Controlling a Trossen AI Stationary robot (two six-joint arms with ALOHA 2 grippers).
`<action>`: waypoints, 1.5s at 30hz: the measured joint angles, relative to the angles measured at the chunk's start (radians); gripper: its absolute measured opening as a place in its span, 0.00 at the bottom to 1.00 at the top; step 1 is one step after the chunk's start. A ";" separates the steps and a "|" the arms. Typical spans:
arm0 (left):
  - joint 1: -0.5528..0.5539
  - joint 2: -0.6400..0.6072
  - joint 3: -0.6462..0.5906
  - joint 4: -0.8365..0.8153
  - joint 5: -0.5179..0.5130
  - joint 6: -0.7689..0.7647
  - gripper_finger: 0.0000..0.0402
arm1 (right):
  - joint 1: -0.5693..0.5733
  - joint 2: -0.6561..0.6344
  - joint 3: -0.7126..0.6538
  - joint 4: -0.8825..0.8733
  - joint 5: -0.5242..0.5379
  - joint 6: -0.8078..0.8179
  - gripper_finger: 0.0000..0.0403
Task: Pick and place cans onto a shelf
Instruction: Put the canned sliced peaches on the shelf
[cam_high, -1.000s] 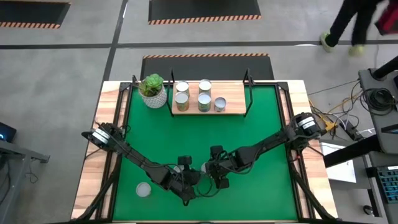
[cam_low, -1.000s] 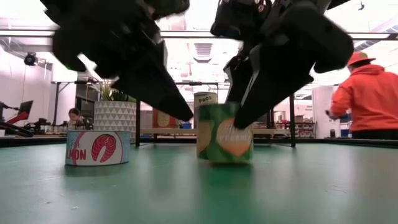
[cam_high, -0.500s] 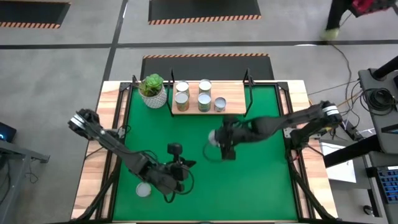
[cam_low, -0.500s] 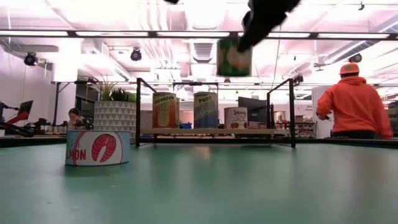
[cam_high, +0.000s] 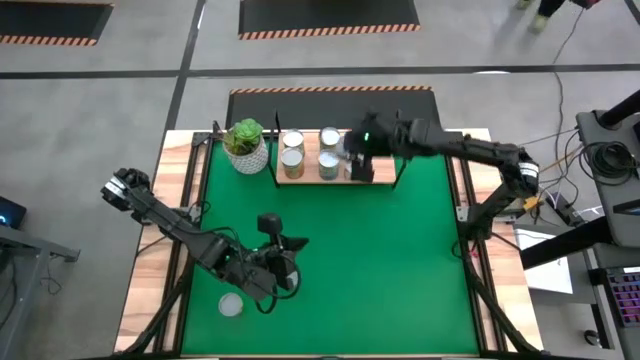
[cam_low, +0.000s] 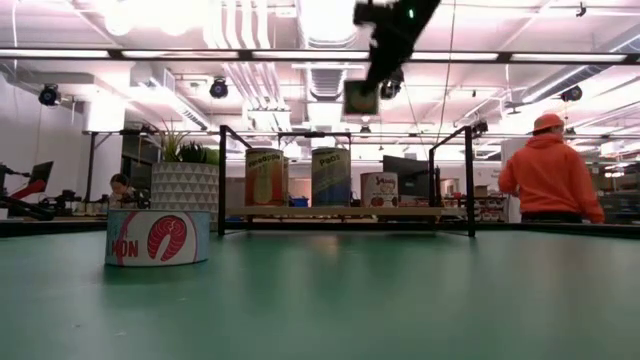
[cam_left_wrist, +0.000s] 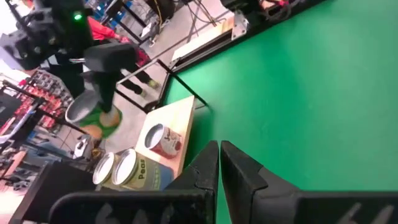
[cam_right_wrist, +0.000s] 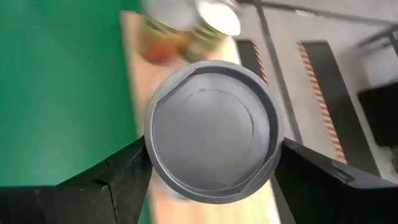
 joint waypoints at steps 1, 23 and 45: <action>0.000 0.000 0.000 -0.010 -0.001 -0.002 0.00 | -0.041 0.000 0.000 -0.002 -0.020 -0.018 0.71; 0.047 0.000 0.000 -0.026 -0.062 0.036 0.00 | -0.436 0.000 -0.332 0.397 -0.395 -0.120 0.71; 0.047 0.001 0.000 -0.027 -0.061 0.031 0.00 | -0.434 0.154 -0.358 0.476 -0.394 -0.116 0.72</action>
